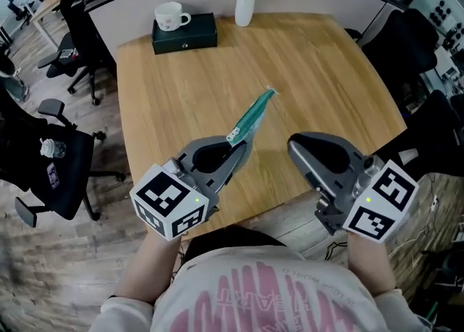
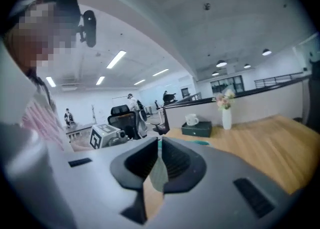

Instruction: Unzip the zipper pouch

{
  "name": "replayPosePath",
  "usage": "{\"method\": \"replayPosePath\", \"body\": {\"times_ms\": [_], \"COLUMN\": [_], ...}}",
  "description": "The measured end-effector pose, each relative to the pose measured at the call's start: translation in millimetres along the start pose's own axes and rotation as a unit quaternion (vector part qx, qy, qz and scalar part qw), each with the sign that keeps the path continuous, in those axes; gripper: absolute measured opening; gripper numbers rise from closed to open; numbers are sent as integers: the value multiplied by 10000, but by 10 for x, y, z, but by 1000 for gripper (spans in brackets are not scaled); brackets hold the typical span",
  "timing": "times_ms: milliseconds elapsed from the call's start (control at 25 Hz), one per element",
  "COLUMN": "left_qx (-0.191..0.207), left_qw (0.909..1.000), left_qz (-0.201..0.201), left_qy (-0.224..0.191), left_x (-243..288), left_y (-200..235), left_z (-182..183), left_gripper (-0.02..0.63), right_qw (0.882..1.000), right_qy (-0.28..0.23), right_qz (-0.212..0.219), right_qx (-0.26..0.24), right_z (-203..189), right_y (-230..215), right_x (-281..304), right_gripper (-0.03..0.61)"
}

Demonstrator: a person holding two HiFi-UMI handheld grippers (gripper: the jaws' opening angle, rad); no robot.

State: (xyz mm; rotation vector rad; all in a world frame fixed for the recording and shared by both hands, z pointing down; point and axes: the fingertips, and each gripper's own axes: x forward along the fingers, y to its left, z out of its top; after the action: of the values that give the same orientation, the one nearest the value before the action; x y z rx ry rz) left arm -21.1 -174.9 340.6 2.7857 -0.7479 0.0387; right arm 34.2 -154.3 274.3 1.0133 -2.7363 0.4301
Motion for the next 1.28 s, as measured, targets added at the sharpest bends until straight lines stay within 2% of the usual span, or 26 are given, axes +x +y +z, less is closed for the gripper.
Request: {"method": "replayPosePath", "body": {"times_ms": [120, 200, 320, 520, 760, 1000, 1120, 1160, 1280], "left_qx": [449, 610, 749, 1155, 1905, 2038, 2057, 2067, 2095], "left_qw": [9988, 9979, 9969, 9928, 9800, 9770, 9768, 9767, 9765], "left_qz": [108, 172, 191, 249, 491, 563, 541, 528, 468], "left_qy": [136, 140, 132, 215, 297, 289, 250, 221, 164], "left_x": [-56, -91, -138, -212, -293, -328, -339, -351, -388], "left_y": [-98, -147, -213, -272, -255, -275, -294, -304, -341], "left_z": [142, 204, 236, 258, 296, 332, 354, 365, 384], "left_gripper": [14, 14, 14, 14, 14, 14, 14, 12, 12], "right_qw": [9960, 9916, 9838, 9732, 9724, 9638, 9708, 9733, 9779], "right_qy": [165, 344, 618, 997, 882, 814, 767, 768, 762], "right_qz": [534, 649, 597, 627, 722, 500, 540, 579, 625], "right_qx": [-699, -1065, -1572, -1974, -2038, -2489, -2208, -2086, -1843], "right_z": [184, 228, 204, 91, 114, 140, 168, 173, 181], "right_y": [379, 538, 661, 721, 786, 828, 839, 851, 866], "right_x": [242, 385, 556, 689, 721, 735, 714, 700, 653], "right_gripper": [115, 115, 123, 141, 117, 101, 79, 50, 43]}}
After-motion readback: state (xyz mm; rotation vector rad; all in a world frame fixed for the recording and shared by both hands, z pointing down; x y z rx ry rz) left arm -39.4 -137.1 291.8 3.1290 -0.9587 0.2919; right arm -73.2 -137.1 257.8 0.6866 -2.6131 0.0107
